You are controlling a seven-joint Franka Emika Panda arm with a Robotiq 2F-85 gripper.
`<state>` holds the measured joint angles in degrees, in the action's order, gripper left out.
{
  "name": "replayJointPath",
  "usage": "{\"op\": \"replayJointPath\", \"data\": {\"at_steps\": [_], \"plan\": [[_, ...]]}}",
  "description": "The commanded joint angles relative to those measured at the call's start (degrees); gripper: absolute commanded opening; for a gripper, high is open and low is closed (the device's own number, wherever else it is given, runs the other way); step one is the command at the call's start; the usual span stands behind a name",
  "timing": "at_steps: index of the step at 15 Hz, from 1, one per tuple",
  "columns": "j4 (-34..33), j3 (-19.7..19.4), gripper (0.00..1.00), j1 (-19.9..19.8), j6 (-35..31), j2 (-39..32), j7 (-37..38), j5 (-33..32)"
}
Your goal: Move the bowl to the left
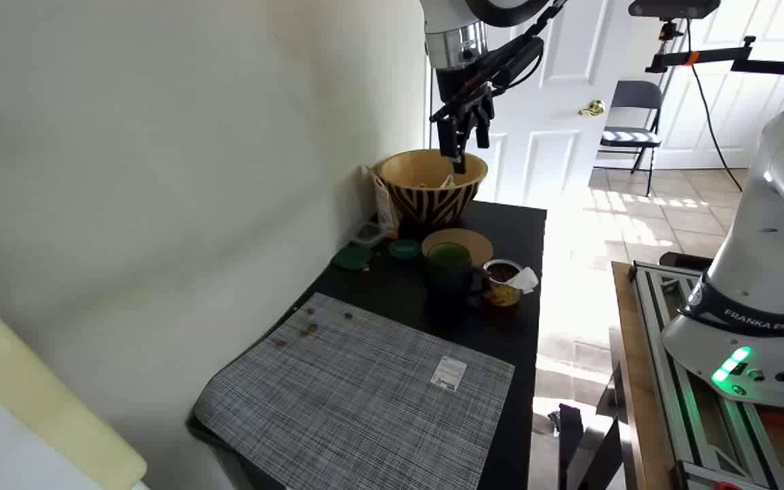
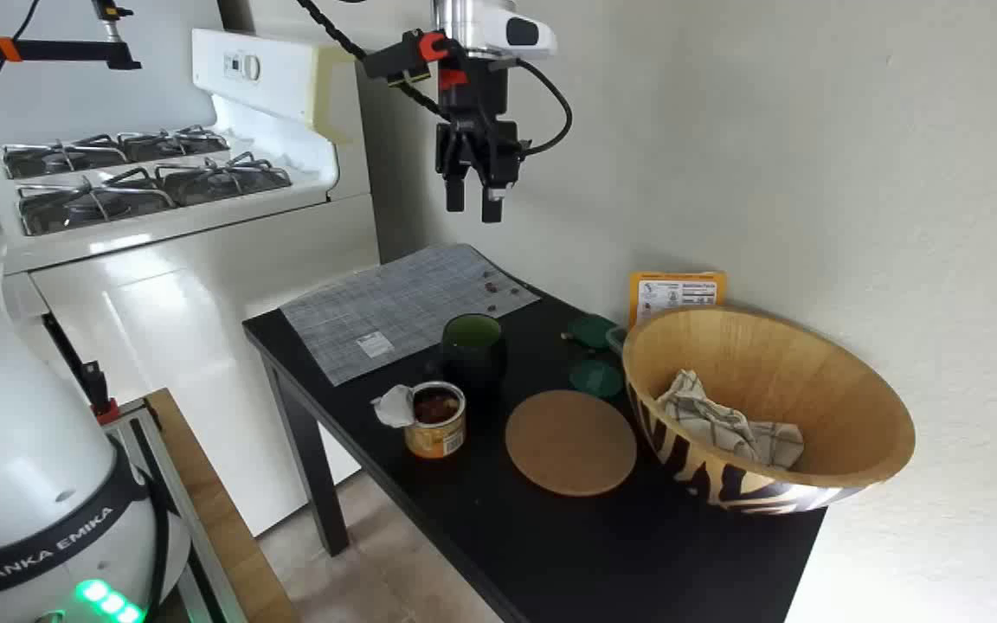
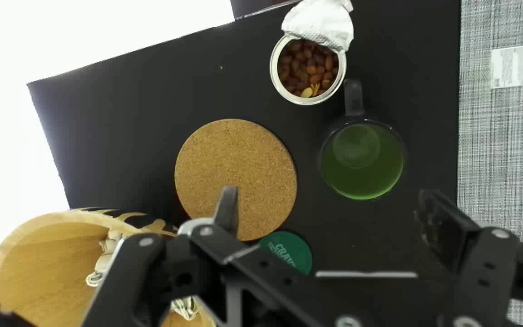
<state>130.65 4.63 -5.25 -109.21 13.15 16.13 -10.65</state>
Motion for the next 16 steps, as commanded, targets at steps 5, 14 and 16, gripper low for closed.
{"op": "replayJointPath", "data": {"at_steps": [5, 14, 16], "plan": [[0.91, -2.04, 1.00, 0.93, -12.02, -1.04, 0.96, 0.69], [-0.78, -4.69, 1.00, 0.18, -47.26, -19.27, 8.31, -11.85], [-1.74, -7.46, 1.00, 1.80, -48.32, -23.94, 12.69, -17.44]]}}
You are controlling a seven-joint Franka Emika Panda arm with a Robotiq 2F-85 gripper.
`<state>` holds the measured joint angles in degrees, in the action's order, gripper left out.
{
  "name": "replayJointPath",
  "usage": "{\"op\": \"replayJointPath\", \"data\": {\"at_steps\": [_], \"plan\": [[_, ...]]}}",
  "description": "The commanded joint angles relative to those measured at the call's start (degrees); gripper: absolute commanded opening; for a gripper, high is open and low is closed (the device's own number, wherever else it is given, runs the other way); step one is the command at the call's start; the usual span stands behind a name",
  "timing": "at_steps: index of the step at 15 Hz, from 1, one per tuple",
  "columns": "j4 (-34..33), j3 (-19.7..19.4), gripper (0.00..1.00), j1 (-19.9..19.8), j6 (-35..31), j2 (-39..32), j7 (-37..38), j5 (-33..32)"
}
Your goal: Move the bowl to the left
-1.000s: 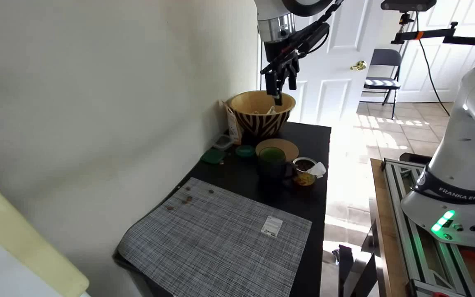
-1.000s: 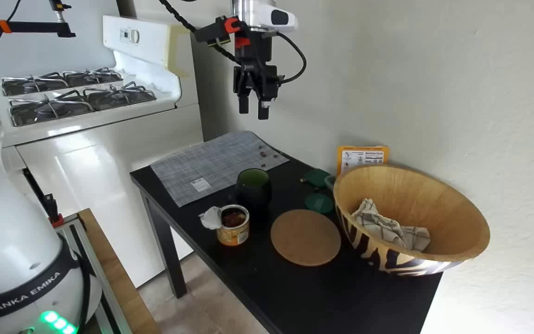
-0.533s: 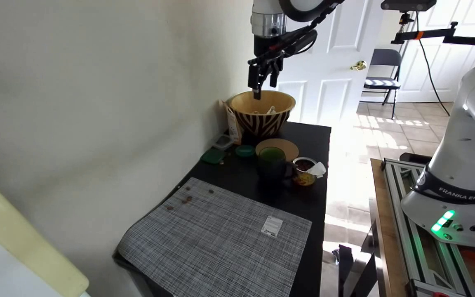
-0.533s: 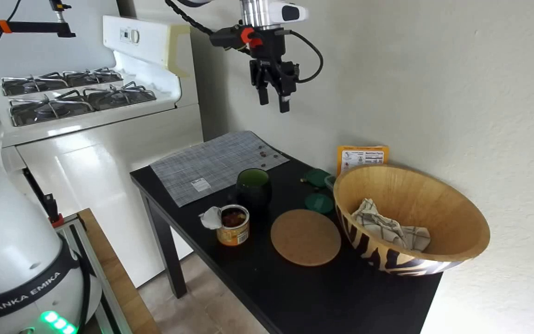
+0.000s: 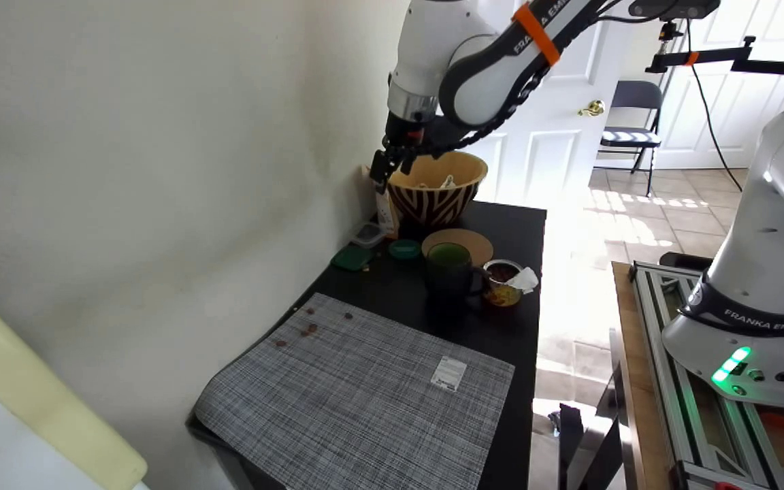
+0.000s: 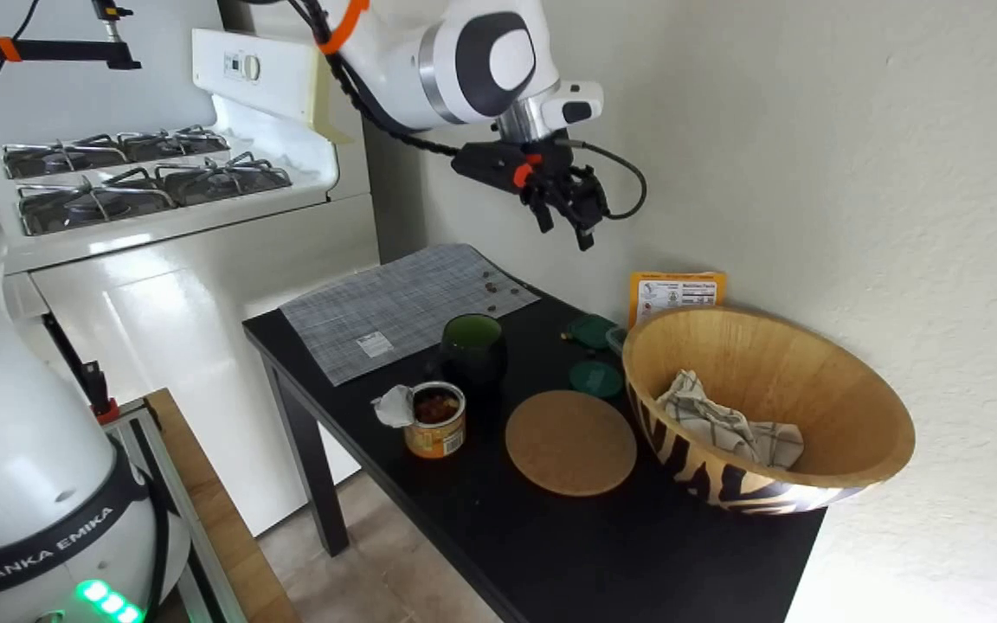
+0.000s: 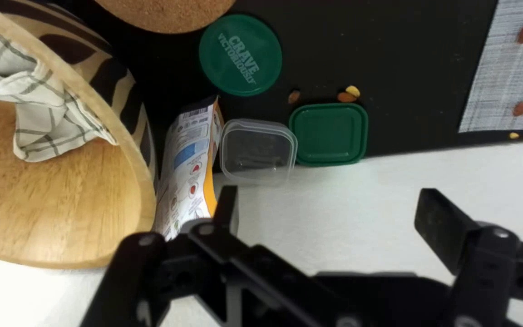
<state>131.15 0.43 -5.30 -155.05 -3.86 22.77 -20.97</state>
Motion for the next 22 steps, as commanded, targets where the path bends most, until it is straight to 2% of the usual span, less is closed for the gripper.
{"op": "replayJointPath", "data": {"at_steps": [1, 3, 4, 6, 10, 11, 13, 14, 17, 19, 22], "plan": [[-2.54, -4.66, 1.00, 2.93, -2.29, -8.66, 7.45, -8.33], [-2.95, -6.79, 1.00, 4.69, -0.67, -11.31, 7.83, -7.72], [-1.32, -6.82, 1.00, 4.69, -1.41, -8.48, 4.78, -5.42], [-1.97, -8.05, 1.00, 5.68, -1.47, -10.77, 4.87, -5.28], [-2.64, -8.28, 1.00, 6.06, -1.46, -11.25, 4.99, -5.26], [-3.43, -10.23, 1.00, 8.02, -3.88, -13.01, 9.23, -9.39], [-4.29, -12.38, 1.00, 10.73, -12.17, -17.12, 11.88, -13.40], [-4.82, -12.00, 1.00, 10.55, -15.75, -18.94, 13.71, -16.72], [-7.25, -16.62, 1.00, 15.05, -25.77, -25.04, 15.15, -21.67], [-9.97, -22.93, 1.00, 20.14, -29.33, -29.22, 15.51, -22.55], [-13.39, -29.26, 1.00, 24.83, -32.64, -35.51, 14.00, -18.92]]}}
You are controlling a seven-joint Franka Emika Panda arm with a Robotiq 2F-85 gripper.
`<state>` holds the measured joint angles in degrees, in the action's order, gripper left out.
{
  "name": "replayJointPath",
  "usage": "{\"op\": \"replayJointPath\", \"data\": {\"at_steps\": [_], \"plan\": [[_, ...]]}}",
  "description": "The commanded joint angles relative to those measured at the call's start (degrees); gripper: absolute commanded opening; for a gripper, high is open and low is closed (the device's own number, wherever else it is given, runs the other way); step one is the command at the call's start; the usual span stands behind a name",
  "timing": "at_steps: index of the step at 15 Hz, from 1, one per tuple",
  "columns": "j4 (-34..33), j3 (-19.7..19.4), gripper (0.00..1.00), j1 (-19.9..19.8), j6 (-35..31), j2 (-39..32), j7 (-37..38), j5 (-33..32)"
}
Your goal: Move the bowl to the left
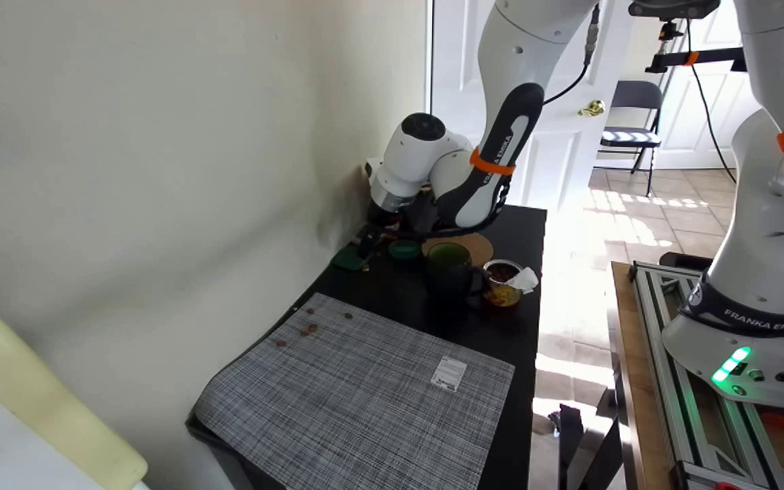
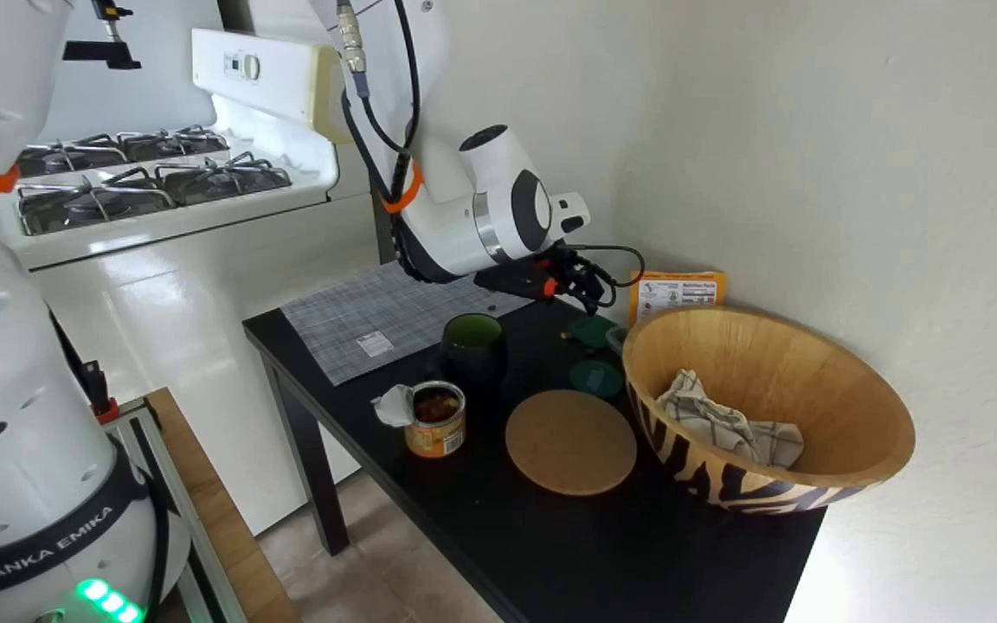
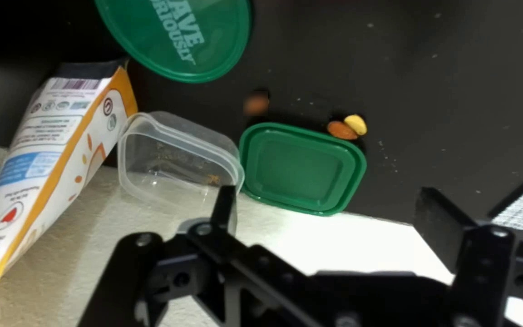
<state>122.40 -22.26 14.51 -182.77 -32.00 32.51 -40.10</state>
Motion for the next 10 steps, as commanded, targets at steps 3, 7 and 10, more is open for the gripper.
{"op": "replayJointPath", "data": {"at_steps": [3, 7, 10], "plan": [[-7.42, -7.87, 1.00, 6.03, -5.61, -12.32, 3.17, 2.97], [-10.83, -7.57, 1.00, 6.00, -4.76, -16.92, 2.01, 5.59], [-11.63, -10.21, 1.00, 8.25, -4.99, -17.71, 2.20, 6.96]]}}
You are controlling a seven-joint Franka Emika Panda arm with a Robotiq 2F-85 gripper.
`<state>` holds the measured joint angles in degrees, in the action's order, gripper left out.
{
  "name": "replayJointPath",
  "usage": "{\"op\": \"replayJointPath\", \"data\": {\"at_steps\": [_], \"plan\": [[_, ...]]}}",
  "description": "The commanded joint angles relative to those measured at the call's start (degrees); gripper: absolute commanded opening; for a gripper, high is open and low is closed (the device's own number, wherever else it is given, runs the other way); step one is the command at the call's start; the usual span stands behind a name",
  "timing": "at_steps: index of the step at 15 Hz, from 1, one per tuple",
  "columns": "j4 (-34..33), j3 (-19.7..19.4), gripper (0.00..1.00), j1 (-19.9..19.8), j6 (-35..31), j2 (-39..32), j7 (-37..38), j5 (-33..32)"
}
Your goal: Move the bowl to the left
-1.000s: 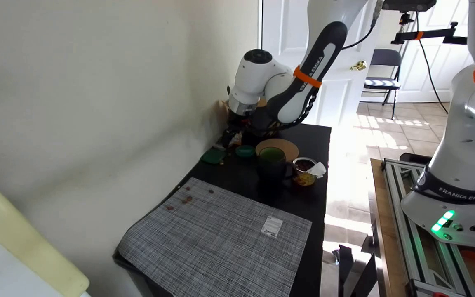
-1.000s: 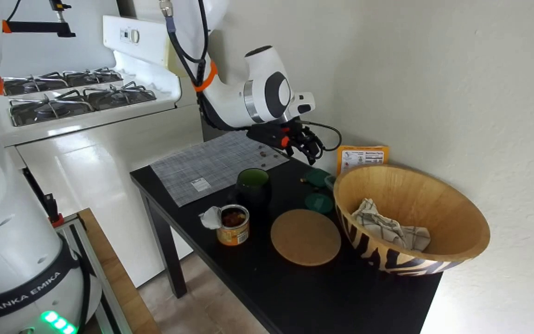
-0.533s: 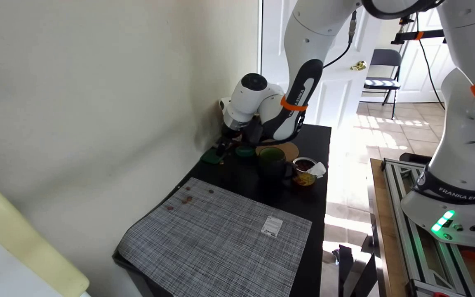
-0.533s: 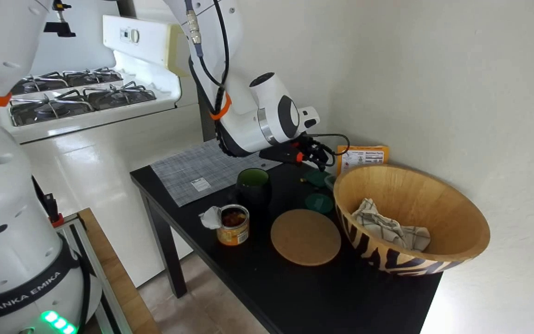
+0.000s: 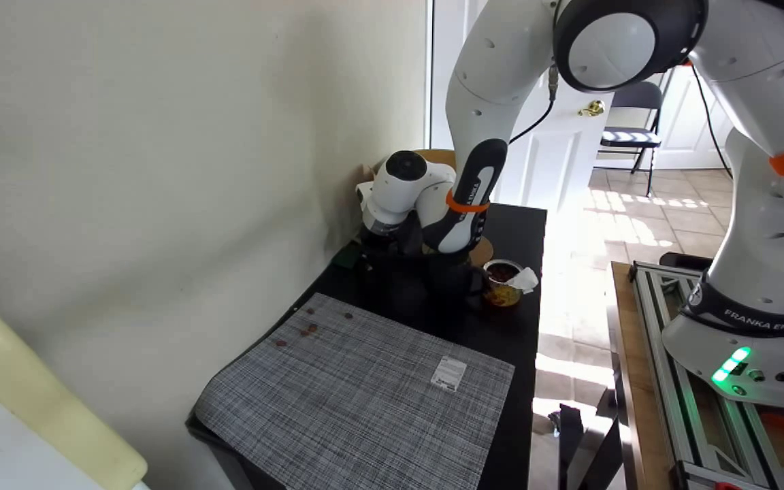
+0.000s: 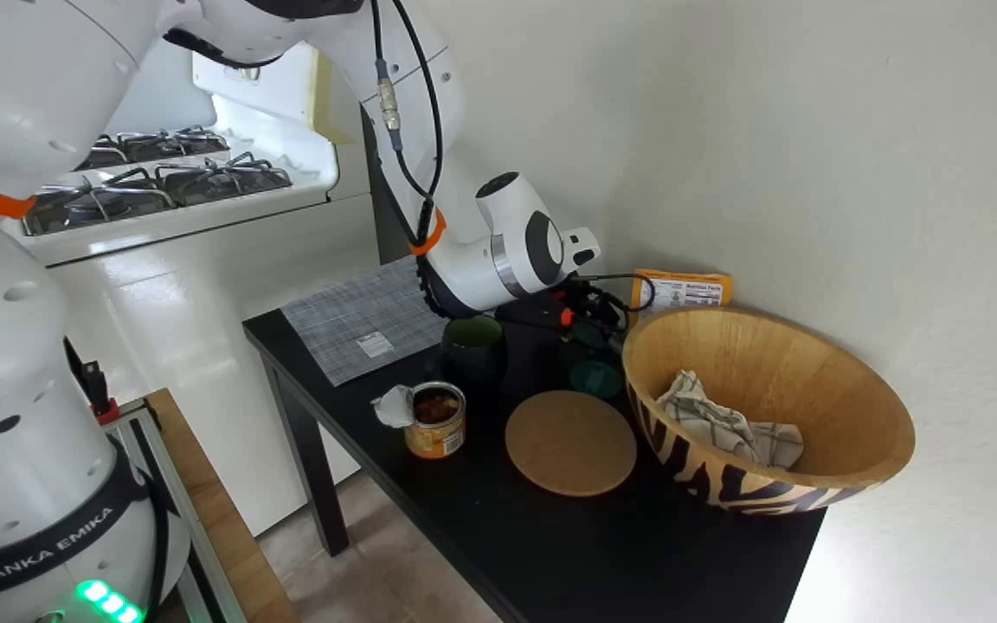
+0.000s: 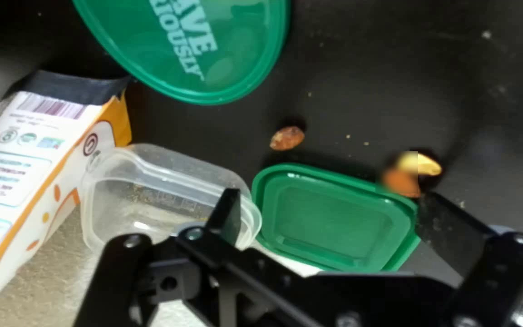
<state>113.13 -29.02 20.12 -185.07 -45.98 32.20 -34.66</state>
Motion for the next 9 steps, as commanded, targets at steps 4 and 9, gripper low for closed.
{"op": "replayJointPath", "data": {"at_steps": [4, 9], "plan": [[-1.40, -6.50, 1.00, 5.96, -3.28, -3.50, 2.89, 3.36], [-2.22, -9.32, 1.00, 7.87, -3.74, -6.42, 3.94, 7.52]]}}
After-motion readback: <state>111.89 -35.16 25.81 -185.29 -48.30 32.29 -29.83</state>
